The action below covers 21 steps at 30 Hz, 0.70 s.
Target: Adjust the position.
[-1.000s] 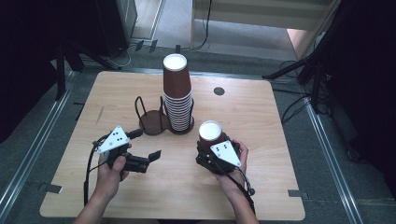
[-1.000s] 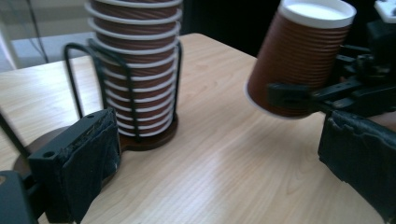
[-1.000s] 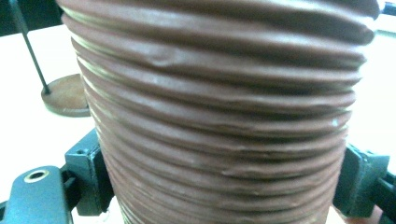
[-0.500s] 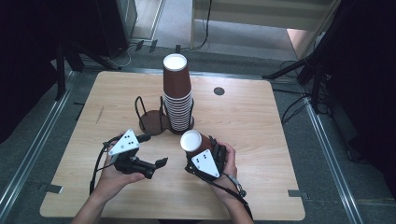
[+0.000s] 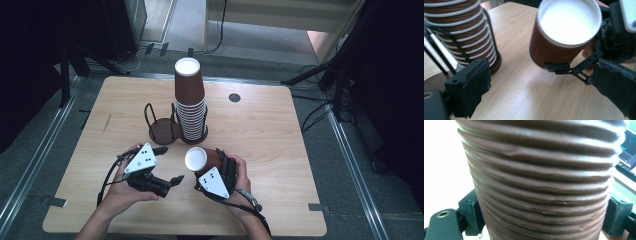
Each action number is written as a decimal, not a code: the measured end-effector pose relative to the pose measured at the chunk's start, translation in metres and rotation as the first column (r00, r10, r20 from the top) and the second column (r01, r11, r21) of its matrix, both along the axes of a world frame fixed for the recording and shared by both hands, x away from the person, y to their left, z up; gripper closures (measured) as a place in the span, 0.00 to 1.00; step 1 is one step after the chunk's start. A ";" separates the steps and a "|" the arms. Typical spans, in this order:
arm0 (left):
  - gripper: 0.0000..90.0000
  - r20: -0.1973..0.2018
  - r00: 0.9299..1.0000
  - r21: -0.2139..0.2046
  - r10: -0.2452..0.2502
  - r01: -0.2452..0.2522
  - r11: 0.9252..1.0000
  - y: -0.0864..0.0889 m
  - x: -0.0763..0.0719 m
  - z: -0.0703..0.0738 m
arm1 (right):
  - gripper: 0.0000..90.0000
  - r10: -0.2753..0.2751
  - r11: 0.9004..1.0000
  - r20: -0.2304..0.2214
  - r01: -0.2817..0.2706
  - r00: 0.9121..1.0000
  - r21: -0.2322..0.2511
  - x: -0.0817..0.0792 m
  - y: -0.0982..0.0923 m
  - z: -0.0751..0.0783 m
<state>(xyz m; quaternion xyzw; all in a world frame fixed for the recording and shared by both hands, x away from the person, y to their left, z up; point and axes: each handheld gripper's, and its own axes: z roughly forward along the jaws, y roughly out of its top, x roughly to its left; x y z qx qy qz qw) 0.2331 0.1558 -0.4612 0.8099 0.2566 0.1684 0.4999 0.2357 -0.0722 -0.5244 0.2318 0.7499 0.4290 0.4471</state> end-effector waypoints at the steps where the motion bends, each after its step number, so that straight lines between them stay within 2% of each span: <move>1: 0.03 0.003 1.000 0.007 -0.006 0.006 1.000 -0.001 -0.001 0.000 | 0.15 0.008 1.000 0.000 -0.008 1.000 -0.001 -0.001 0.001 0.000; 5: 0.05 0.007 0.999 0.023 -0.044 0.044 0.999 -0.005 -0.003 -0.001 | 0.15 0.049 0.998 0.012 -0.049 0.999 -0.029 -0.004 0.004 -0.001; 9: 0.05 0.017 0.997 0.061 -0.072 0.071 0.996 -0.013 -0.006 -0.004 | 0.15 0.087 0.996 0.017 -0.086 0.996 -0.037 -0.008 0.007 -0.001; 11: 0.05 0.020 0.996 0.062 -0.082 0.081 0.995 -0.015 -0.007 -0.004 | 0.15 0.103 0.993 0.026 -0.101 0.994 -0.053 -0.009 0.009 -0.002; 16: 0.08 0.033 0.994 0.068 -0.104 0.102 0.992 -0.016 -0.010 -0.004 | 0.15 0.132 0.989 0.010 -0.131 0.991 -0.065 -0.011 0.010 -0.004; 21: 0.09 0.018 0.992 0.085 -0.121 0.119 0.989 -0.018 -0.011 -0.006 | 0.15 0.159 0.985 0.006 -0.158 0.987 -0.074 -0.014 0.012 -0.006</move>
